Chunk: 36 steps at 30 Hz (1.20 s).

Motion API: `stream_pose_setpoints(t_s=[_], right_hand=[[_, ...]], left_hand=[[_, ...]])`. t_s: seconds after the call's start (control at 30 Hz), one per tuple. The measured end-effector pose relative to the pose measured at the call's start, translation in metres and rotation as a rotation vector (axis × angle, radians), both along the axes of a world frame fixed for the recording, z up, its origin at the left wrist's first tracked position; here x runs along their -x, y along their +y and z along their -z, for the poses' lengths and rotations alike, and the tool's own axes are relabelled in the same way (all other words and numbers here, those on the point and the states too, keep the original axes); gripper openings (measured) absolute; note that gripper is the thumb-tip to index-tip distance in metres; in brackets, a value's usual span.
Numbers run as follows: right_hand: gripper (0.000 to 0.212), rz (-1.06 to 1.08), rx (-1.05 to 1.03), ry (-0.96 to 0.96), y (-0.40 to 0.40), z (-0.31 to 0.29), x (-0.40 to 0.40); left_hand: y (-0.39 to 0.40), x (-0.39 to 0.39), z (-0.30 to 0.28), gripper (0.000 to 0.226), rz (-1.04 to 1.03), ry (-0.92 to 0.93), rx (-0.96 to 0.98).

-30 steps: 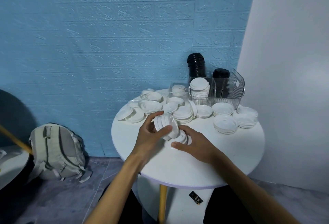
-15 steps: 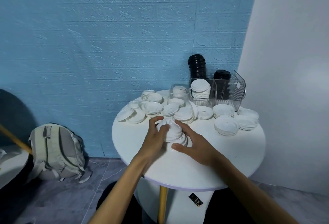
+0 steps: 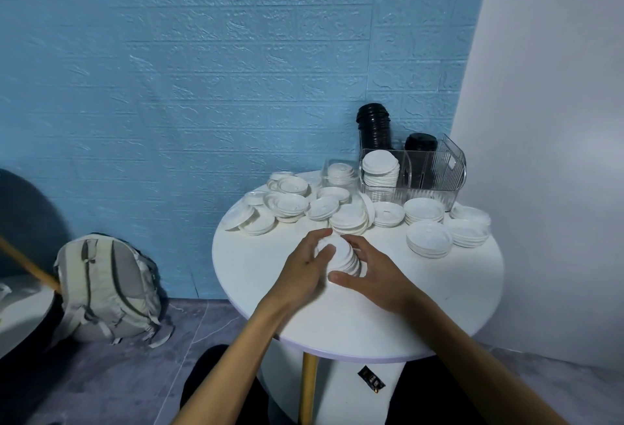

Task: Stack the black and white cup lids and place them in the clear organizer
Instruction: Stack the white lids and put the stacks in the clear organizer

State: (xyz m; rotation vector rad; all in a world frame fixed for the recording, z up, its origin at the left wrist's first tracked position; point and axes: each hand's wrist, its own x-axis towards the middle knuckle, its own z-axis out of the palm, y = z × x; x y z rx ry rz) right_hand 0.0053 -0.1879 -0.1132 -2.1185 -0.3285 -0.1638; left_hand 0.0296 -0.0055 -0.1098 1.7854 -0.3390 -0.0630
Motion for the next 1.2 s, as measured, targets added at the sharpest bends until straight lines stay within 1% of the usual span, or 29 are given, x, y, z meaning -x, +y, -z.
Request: stream_pose_setpoints(t_s=[0.1, 0.2, 0.3, 0.4, 0.47, 0.63, 0.73, 0.8, 0.87, 0.9, 0.97, 1.03, 1.1, 1.2], right_hand=[[0.052, 0.028, -0.021, 0.011, -0.001, -0.002, -0.001], [0.051, 0.052, -0.055, 0.024, -0.002, -0.004, -0.001], [0.055, 0.063, -0.034, 0.011, -0.003, -0.005, 0.000], [0.070, 0.038, -0.011, 0.022, -0.006, -0.003, -0.002], [0.078, 0.025, -0.002, 0.023, -0.007, -0.001, -0.002], [0.071, 0.027, 0.013, 0.021, -0.009, 0.002, -0.004], [0.078, 0.002, 0.020, 0.036, -0.010, 0.002, -0.003], [0.080, -0.010, 0.030, 0.039, -0.008, 0.000, -0.001], [0.073, -0.017, 0.031, 0.024, -0.006, -0.001, 0.001], [0.070, -0.017, 0.026, 0.023, -0.005, -0.001, 0.002], [0.064, -0.007, -0.002, 0.025, -0.002, -0.001, 0.004], [0.054, 0.007, 0.012, 0.003, 0.001, -0.003, 0.005], [0.045, 0.015, 0.032, -0.020, 0.003, -0.002, 0.006], [0.040, 0.016, 0.045, -0.020, 0.002, -0.001, 0.006]], left_hand=[[-0.001, 0.002, -0.001, 0.034, -0.026, -0.057, -0.040], [0.000, 0.003, -0.001, 0.036, -0.031, -0.052, -0.034], [0.002, 0.001, 0.001, 0.046, -0.035, 0.006, 0.009], [0.004, 0.002, 0.001, 0.060, -0.026, -0.002, -0.049], [0.003, 0.003, 0.001, 0.056, -0.029, -0.030, -0.089], [-0.002, 0.005, -0.005, 0.044, -0.070, -0.064, -0.160], [-0.005, 0.005, -0.006, 0.047, -0.125, -0.064, -0.204], [-0.004, 0.004, -0.005, 0.038, -0.135, -0.061, -0.180], [-0.003, 0.004, -0.007, 0.027, -0.133, -0.057, -0.158], [-0.003, 0.004, -0.007, 0.026, -0.140, -0.058, -0.163], [-0.002, 0.005, -0.007, 0.034, -0.157, -0.065, -0.206], [-0.001, 0.005, -0.004, 0.040, -0.174, -0.078, -0.274], [0.000, 0.003, -0.002, 0.040, -0.176, -0.085, -0.314], [0.001, 0.001, -0.001, 0.038, -0.194, -0.105, -0.369]])
